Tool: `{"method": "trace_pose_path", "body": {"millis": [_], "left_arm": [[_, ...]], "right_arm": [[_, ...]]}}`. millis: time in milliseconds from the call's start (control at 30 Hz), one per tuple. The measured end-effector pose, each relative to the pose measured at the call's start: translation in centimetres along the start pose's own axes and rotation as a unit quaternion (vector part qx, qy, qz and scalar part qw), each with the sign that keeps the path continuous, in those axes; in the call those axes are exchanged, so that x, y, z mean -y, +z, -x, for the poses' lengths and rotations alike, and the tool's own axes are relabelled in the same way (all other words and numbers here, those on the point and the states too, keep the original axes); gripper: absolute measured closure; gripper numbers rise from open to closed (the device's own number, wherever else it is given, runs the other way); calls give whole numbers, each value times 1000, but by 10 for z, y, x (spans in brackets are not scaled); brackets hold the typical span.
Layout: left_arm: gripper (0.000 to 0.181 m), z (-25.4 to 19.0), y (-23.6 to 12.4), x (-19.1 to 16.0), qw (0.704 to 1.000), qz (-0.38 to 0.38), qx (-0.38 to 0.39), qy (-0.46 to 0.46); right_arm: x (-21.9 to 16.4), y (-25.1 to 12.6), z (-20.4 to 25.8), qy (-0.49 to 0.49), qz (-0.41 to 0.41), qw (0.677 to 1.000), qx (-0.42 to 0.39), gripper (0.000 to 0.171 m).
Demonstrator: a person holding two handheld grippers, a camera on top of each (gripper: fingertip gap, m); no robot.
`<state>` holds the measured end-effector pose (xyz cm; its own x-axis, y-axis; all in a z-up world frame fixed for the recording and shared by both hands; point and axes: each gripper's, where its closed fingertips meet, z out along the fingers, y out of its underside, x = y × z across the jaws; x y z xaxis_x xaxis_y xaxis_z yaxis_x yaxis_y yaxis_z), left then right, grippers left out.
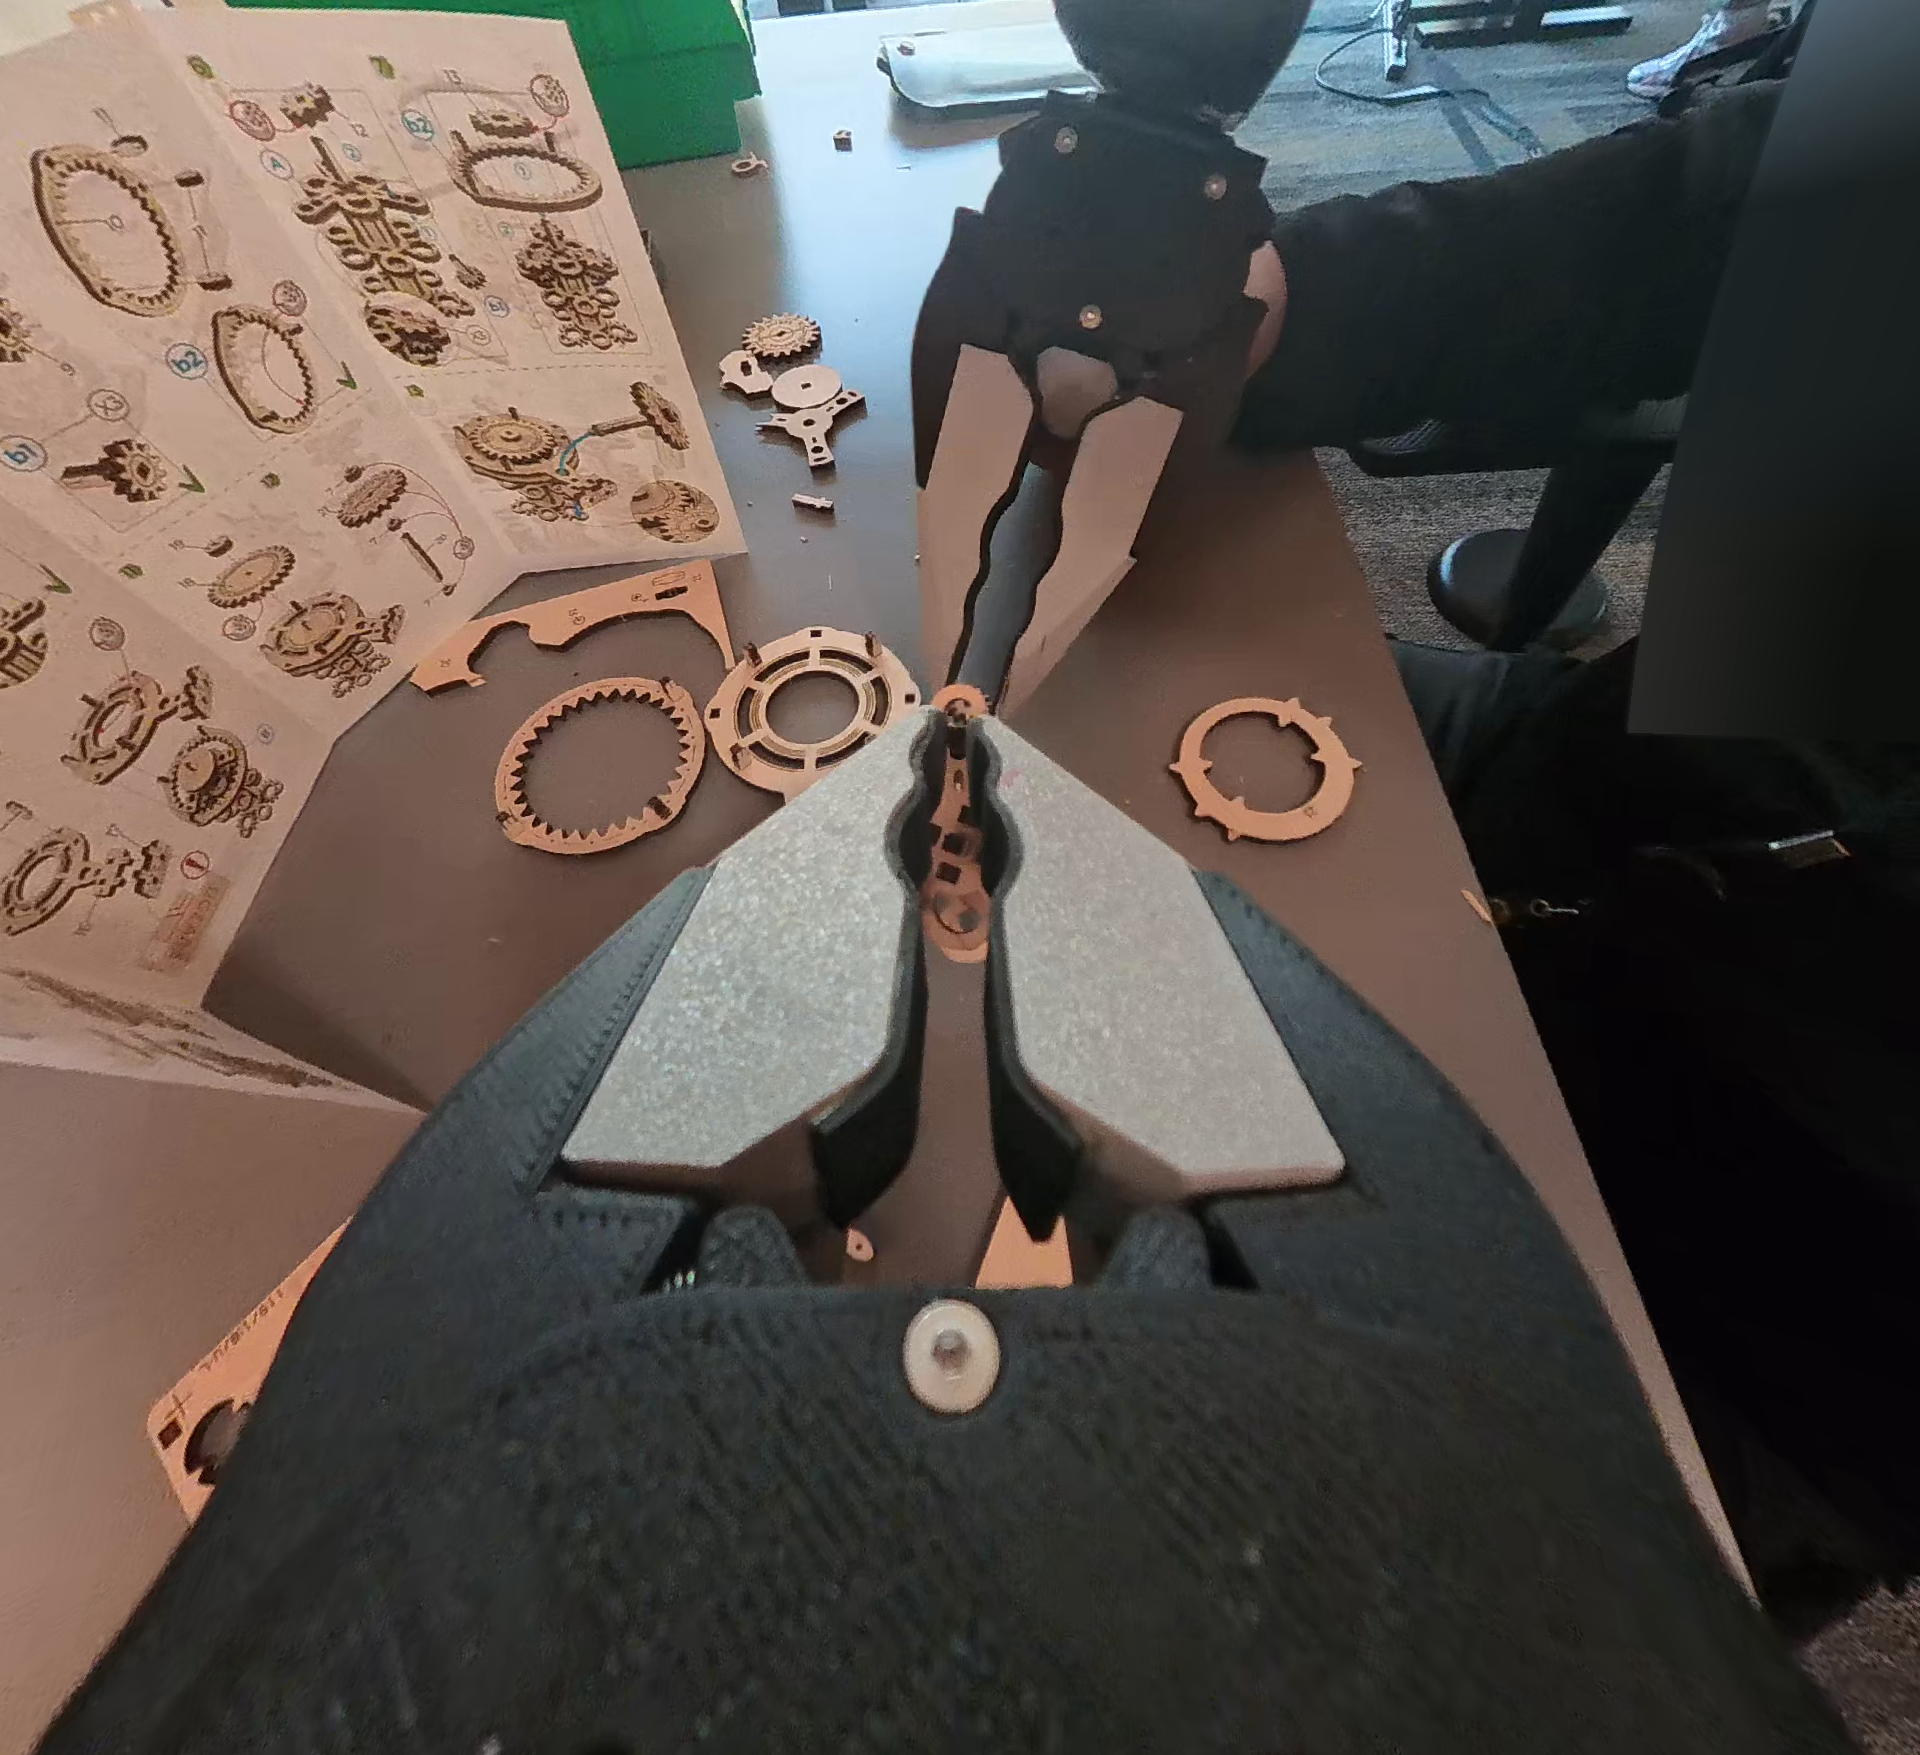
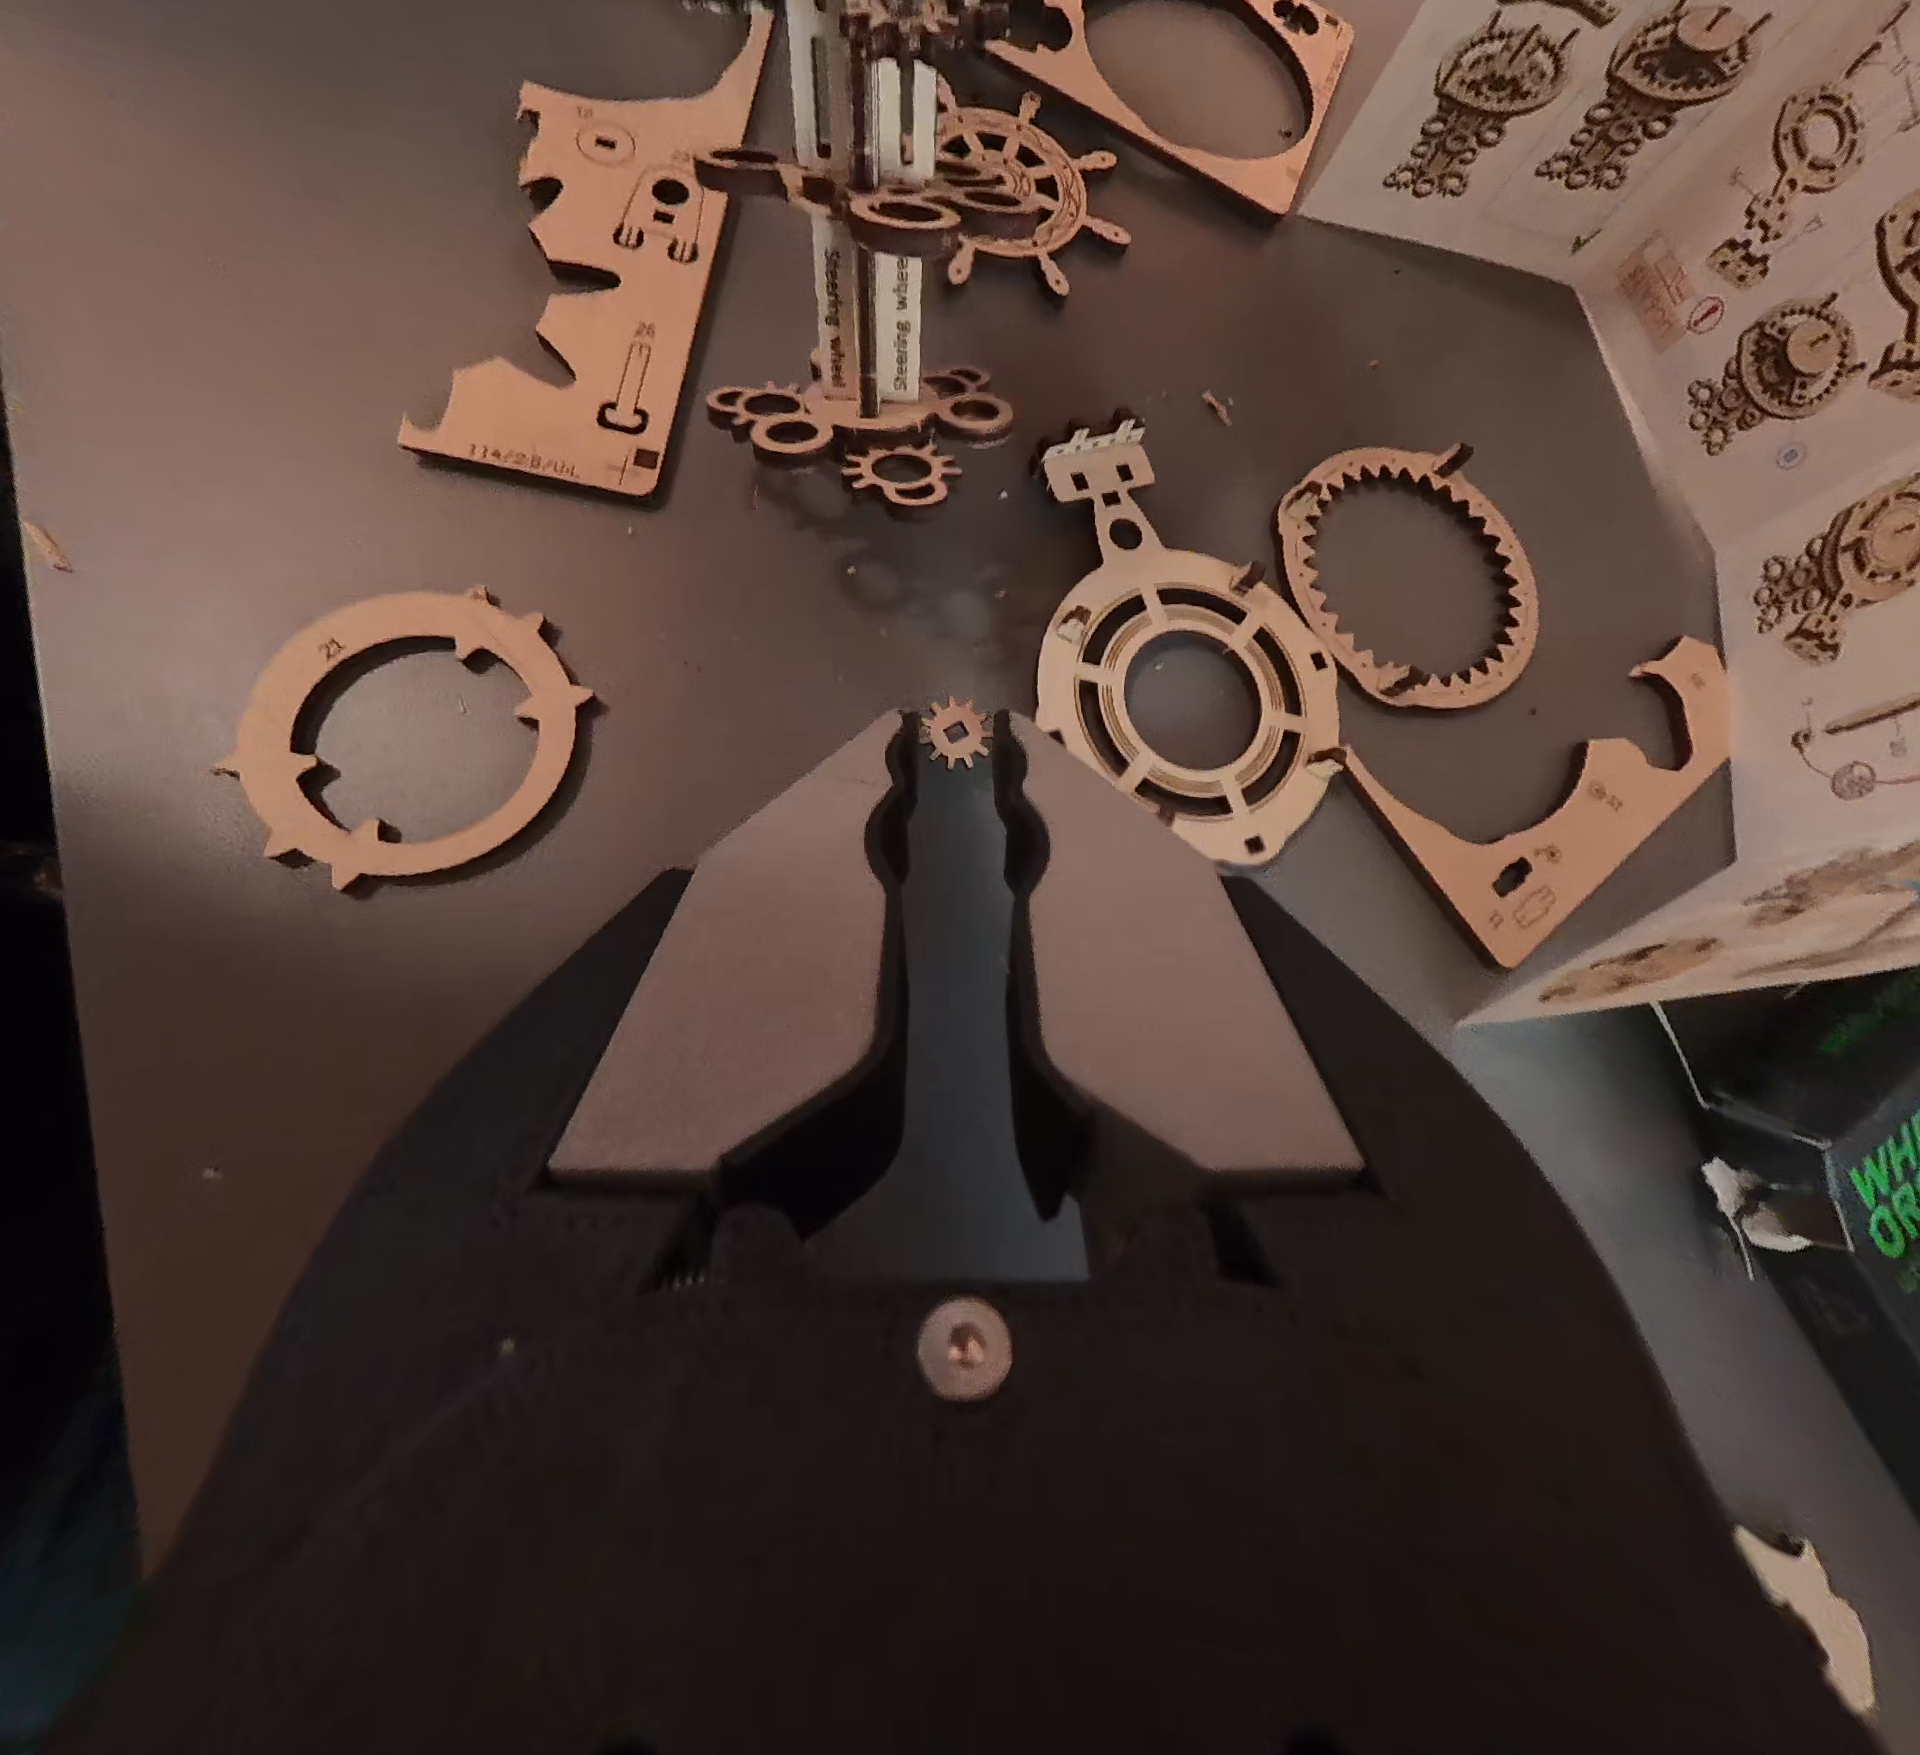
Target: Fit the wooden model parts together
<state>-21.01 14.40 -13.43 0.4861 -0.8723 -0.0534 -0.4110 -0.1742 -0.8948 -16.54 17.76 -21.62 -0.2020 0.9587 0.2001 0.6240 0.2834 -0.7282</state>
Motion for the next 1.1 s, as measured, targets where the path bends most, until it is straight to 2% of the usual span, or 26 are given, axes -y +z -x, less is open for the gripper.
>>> {"method": "trace_pose_path", "body": {"millis": [233,333,467,800,900,1100], "left_arm": [[181,0,2,1,1000,-3,2,-1],[181,0,3,-1,1000,0,1,-2],[181,2,4,0,1000,-4,5,-6],[181,11,0,4,997,-44,-5,-67],[181,9,-1,7,995,-58,-18,-74],[181,8,3,9,993,-71,-30,-87]], "right_arm": [[-6,3,4,-5,9,1000,7,161],[-6,2,5,3,0,1000,21,151],[-2,-2,3,20,-23,999,29,149],[5,-11,-5,43,-62,997,14,149],[17,-16,-5,52,-98,994,14,150],[65,-20,-2,93,-166,981,35,148]]}}
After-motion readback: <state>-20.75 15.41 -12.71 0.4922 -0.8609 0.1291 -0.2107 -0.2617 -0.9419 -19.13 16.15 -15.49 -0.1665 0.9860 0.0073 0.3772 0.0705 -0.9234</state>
